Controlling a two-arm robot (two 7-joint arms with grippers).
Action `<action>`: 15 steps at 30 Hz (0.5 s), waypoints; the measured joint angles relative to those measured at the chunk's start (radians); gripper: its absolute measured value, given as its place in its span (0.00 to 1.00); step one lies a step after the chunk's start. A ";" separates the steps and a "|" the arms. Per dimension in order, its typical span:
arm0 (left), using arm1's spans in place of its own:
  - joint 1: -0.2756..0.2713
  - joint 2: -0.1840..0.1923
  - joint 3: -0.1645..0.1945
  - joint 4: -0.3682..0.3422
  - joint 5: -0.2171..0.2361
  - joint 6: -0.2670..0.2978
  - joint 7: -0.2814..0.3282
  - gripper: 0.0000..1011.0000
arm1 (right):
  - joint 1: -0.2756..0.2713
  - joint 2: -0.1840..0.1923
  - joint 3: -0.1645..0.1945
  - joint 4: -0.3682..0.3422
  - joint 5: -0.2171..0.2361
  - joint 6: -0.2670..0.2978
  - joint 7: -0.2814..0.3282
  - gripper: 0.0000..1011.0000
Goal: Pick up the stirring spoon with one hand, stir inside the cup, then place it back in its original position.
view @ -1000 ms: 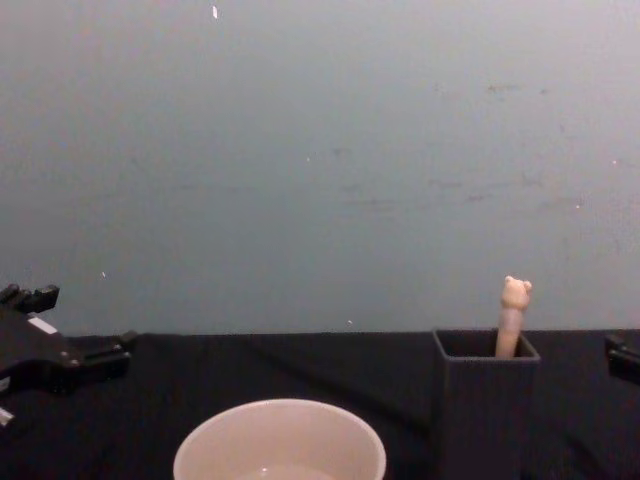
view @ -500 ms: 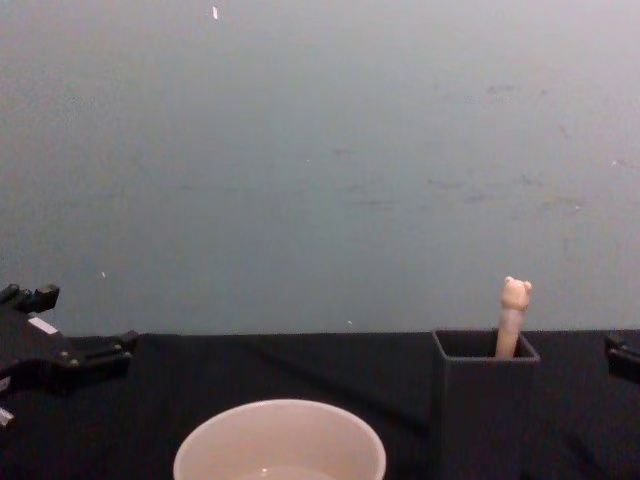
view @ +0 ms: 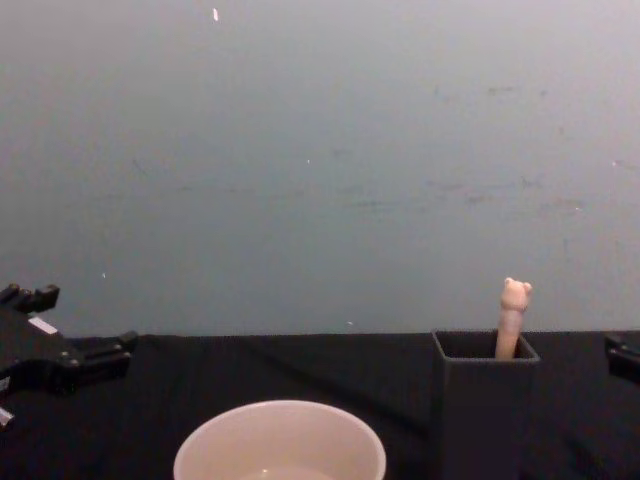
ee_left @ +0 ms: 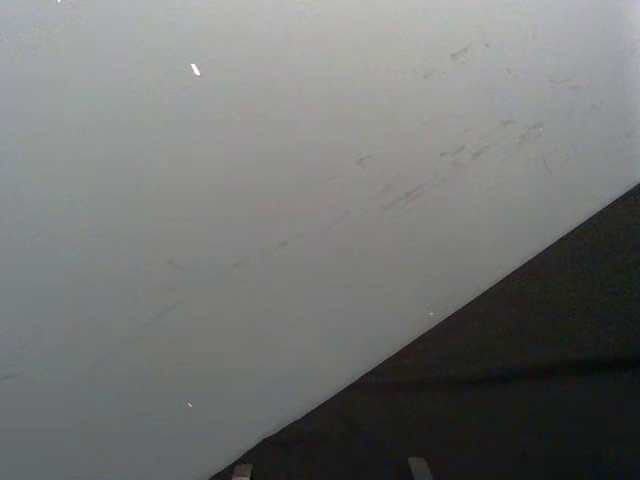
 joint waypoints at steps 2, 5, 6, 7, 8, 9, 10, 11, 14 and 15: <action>0.000 0.000 0.000 0.000 0.000 0.000 0.000 0.99 | 0.000 0.000 0.000 0.000 0.000 0.000 0.000 0.99; 0.000 0.000 0.000 0.000 0.000 0.000 0.000 0.99 | 0.000 0.000 0.000 0.000 0.000 0.000 0.000 0.99; 0.000 0.000 0.000 0.000 0.000 0.000 0.000 0.99 | 0.000 0.000 0.000 0.000 0.000 0.000 0.000 0.99; 0.000 0.000 0.000 0.000 0.000 0.000 0.000 0.99 | 0.000 0.000 0.000 0.000 0.000 0.000 0.000 0.99; 0.000 0.000 0.000 0.000 0.000 0.000 0.000 0.99 | 0.000 0.000 0.000 0.000 0.000 0.000 0.000 0.99; 0.000 0.000 0.000 0.000 0.000 0.000 0.000 0.99 | 0.000 0.000 0.000 0.000 0.000 0.000 0.000 0.99; 0.000 0.000 0.000 0.000 0.000 0.000 0.000 0.99 | 0.000 0.000 0.000 0.000 0.000 0.000 0.000 0.99; 0.000 0.000 0.000 0.000 0.000 0.000 0.000 0.99 | 0.000 0.000 0.000 0.000 0.000 0.000 0.000 0.99; 0.000 0.000 0.000 0.000 0.000 0.000 0.000 0.99 | 0.000 0.000 0.000 0.000 0.000 0.000 0.000 0.99; 0.000 0.000 0.000 0.000 0.000 0.000 0.000 0.99 | 0.000 0.000 0.000 0.000 0.000 0.000 0.000 0.99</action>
